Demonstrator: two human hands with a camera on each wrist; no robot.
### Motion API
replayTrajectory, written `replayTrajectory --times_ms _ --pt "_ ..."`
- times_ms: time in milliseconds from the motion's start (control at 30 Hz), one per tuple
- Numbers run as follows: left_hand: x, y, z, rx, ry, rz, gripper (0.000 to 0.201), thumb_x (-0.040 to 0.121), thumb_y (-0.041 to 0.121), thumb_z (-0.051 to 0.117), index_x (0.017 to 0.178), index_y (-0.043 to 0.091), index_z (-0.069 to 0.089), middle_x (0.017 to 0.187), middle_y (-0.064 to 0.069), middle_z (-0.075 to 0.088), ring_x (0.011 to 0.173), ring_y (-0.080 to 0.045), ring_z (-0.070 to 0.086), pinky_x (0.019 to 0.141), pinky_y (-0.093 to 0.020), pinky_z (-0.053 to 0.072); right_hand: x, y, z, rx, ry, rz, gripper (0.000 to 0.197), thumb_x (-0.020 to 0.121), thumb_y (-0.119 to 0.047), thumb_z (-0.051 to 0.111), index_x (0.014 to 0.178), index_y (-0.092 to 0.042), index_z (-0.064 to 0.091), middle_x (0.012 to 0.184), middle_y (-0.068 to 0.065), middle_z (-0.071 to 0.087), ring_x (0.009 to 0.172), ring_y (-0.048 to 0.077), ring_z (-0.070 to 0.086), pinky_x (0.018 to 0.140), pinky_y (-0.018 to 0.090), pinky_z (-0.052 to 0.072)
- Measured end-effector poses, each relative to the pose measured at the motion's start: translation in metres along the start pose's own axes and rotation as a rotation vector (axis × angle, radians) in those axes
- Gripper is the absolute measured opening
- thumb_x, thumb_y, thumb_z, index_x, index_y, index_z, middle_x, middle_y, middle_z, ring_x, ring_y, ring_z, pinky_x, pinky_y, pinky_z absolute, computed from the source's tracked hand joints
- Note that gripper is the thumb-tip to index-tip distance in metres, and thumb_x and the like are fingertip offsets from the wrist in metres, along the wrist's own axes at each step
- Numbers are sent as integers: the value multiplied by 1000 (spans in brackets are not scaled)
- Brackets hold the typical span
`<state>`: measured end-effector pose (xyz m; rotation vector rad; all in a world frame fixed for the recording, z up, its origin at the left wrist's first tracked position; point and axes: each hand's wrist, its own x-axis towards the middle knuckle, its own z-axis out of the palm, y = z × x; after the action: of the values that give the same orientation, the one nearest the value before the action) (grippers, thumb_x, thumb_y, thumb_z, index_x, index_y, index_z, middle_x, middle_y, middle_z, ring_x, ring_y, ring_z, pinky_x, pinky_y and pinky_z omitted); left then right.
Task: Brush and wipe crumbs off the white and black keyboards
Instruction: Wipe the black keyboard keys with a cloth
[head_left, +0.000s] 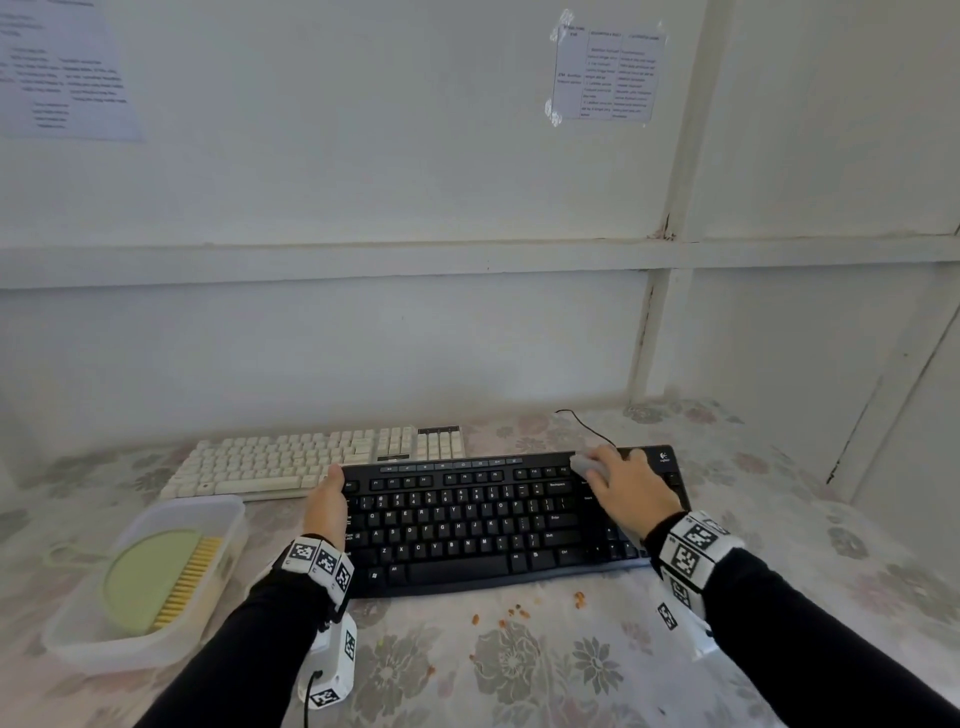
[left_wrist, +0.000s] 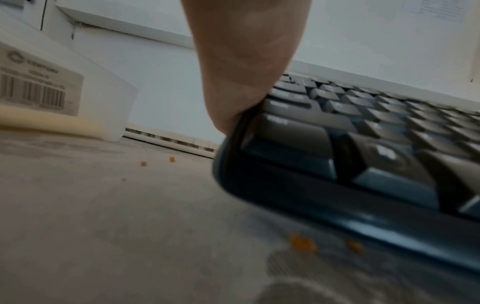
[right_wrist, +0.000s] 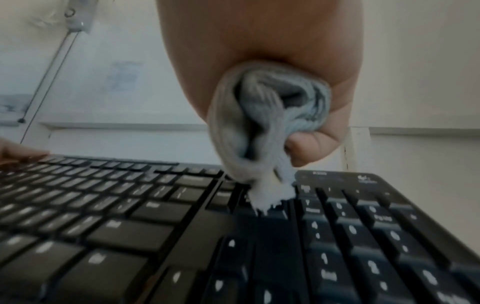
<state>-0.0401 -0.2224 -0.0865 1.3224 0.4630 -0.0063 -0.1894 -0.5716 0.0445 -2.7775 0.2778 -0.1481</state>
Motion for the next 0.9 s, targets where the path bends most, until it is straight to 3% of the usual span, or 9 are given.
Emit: replayTrajectory --times_ms 67,167,267,333,433,500,567,667,900 --pt "-31 17 7 -4 1 -4 111 49 77 48 136 10 46 141 -12 48 129 -29 46 108 -50 35 -10 4 7 -55 -32 -1 38 97 -31 38 134 -25 40 123 16 47 98 33 56 83 38 47" --pt "-48 26 13 14 4 34 90 77 68 45 140 5 40 145 -13 41 133 -30 40 112 -47 31 -26 17 15 -117 -117 -48 32 96 -27 38 126 -28 45 108 7 55 80 22 58 71 29 50" --pt "-48 25 13 25 12 37 81 85 63 42 141 5 39 146 -14 41 133 -30 41 111 -48 32 -30 27 9 -145 -259 -9 28 91 -27 44 116 -33 56 113 0 60 91 16 60 82 28 51" --pt "-46 23 12 22 30 43 70 93 53 39 142 4 37 147 -13 39 134 -30 39 112 -47 30 -27 27 -6 -135 -335 38 26 89 -32 52 112 -31 62 116 -2 58 94 13 56 81 24 47" --pt "-40 21 13 33 38 37 65 96 47 39 142 1 36 146 -15 39 134 -30 39 113 -47 30 -13 26 -19 19 -141 14 27 92 -39 51 113 -24 59 101 -3 60 80 8 54 68 17 42" --pt "-40 22 14 32 33 34 63 97 45 39 142 1 36 146 -16 39 134 -30 38 113 -46 29 -3 25 -20 43 62 -45 30 96 -32 42 124 -24 49 103 4 58 69 7 51 61 15 40" --pt "-40 22 13 15 35 27 65 96 47 40 142 1 35 147 -16 38 135 -30 37 114 -46 28 1 22 -15 31 90 -46 34 97 -29 39 131 -26 39 110 10 51 68 12 52 63 21 47" --pt "-41 21 13 9 24 15 70 91 52 42 140 2 39 144 -17 42 132 -31 41 112 -48 30 -6 20 -4 -98 -20 -1 38 98 -27 36 136 -25 30 117 12 46 79 24 56 78 33 52" --pt "-41 22 14 21 32 27 65 97 46 39 144 1 32 150 -14 33 139 -27 31 116 -42 23 -34 32 5 -173 -337 44 23 97 -27 37 118 -21 44 121 10 56 96 22 59 75 25 43"
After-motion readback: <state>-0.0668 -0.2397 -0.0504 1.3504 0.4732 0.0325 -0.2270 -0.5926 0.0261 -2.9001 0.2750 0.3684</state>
